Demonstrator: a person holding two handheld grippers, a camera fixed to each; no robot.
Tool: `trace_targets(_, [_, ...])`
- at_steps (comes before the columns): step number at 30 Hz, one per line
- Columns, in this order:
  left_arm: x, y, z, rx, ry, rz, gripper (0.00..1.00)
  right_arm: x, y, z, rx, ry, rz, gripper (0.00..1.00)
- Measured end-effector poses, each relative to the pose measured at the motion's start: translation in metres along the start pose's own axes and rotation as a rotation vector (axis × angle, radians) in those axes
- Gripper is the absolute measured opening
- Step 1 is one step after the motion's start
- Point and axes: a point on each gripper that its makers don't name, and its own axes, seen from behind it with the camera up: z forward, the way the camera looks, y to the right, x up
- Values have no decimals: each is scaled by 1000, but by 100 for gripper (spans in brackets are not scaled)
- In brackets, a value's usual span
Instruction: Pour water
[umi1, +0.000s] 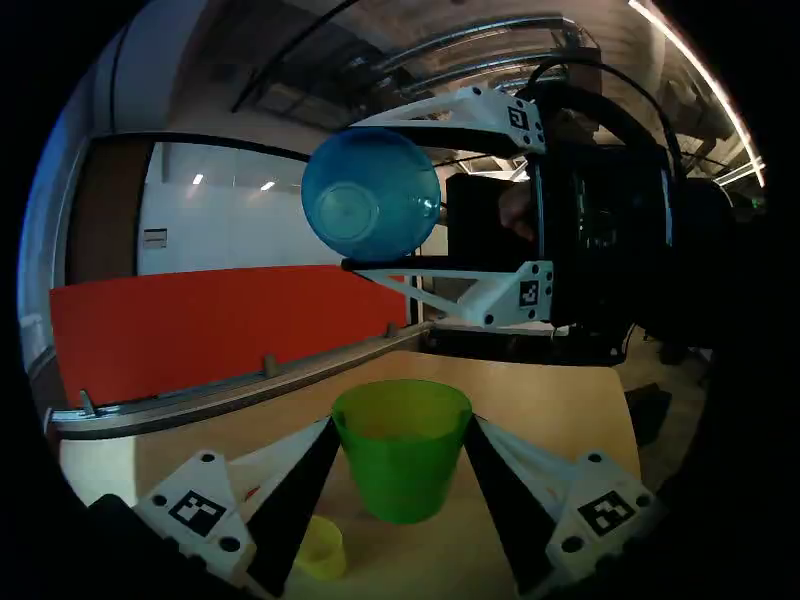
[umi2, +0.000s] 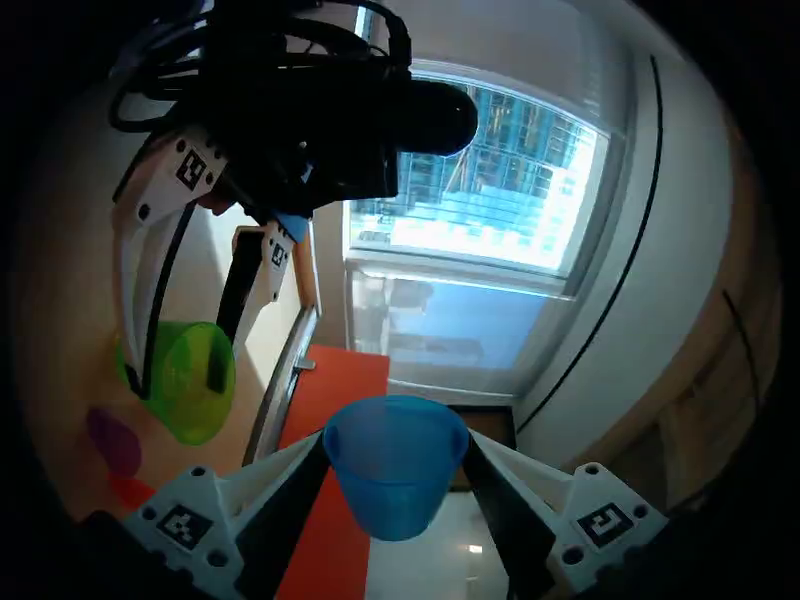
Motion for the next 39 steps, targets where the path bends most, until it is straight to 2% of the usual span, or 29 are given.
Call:
trace_targets(5, [0,0,-1,-2,-1,0,86,-8,-4,-3,11,2,81,91])
trace_targets(9, [0,0,-1,-2,-4,5,86,-16,-3,-8,16,4,180,91])
trace_targets(15, [0,1,-1,-4,-6,10,86,-28,-3,-15,19,10,360,91])
trace_targets(27, [-4,1,-1,-8,-20,19,86,-30,-16,-23,46,15,757,91])
trace_targets(34, [-4,1,-1,-13,-23,23,86,-22,-24,-29,90,22,1024,91])
trace_targets(39, [-4,1,-2,-14,-23,22,86,-16,-33,-33,131,28,1182,91])
